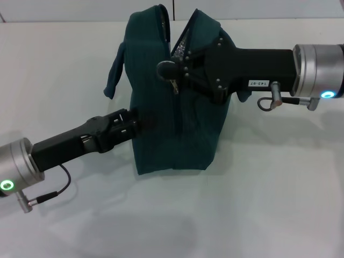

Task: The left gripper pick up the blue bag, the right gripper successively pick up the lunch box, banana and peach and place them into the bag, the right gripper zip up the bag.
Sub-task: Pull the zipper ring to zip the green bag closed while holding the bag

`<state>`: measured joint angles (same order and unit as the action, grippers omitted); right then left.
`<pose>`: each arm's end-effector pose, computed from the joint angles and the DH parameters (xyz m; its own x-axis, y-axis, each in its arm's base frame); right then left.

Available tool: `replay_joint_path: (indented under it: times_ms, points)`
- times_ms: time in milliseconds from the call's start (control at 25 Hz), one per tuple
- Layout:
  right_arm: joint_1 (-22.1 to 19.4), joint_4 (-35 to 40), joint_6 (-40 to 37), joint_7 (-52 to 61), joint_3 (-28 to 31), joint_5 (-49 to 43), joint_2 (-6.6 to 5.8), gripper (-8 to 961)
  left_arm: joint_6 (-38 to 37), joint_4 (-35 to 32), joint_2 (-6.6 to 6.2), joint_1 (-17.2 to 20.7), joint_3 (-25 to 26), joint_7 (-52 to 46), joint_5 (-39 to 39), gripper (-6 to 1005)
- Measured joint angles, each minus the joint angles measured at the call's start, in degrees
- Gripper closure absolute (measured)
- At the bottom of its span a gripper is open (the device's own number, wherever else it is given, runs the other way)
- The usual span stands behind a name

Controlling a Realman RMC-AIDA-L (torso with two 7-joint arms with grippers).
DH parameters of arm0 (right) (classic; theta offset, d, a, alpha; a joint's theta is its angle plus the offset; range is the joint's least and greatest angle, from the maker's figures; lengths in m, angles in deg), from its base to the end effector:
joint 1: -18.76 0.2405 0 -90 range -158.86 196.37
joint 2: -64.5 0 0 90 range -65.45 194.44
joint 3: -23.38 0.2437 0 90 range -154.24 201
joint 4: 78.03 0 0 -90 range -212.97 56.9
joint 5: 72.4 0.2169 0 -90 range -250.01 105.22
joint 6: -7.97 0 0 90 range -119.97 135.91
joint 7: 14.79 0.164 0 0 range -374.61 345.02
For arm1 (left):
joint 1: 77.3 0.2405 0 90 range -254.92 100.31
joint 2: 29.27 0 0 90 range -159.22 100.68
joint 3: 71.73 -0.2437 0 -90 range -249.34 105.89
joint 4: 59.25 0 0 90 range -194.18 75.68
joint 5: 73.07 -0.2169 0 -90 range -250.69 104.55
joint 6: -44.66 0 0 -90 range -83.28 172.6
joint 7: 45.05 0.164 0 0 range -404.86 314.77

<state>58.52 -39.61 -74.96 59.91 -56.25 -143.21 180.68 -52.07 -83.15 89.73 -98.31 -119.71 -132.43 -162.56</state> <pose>0.0968 0.3587 -0.0394 0.7259 -0.0448 -0.6864 -0.0850 -0.9961 -0.0250 -0.2552 0.2796 -0.0231 0.3233 0.5777 0.7495 0.6741 -0.6964 0.2460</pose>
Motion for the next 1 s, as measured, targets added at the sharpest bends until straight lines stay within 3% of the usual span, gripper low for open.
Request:
replay_joint_path:
  times_ms: [120,560,1000]
  points:
    - [0.0,-0.7,0.0,0.0,0.0,0.4,0.00,946,0.3,0.0,0.02,0.0,0.1,0.0,0.0,202]
    - [0.0,-2.6,-0.1,0.0,0.1,2.0,-0.17,945,0.4,0.3,0.18,0.0,-0.1,1.3,-0.8,602]
    - [-0.4,-2.9,-0.3,1.2,0.8,3.5,-0.53,946,0.4,0.3,0.34,-1.0,-0.2,2.9,-4.0,703]
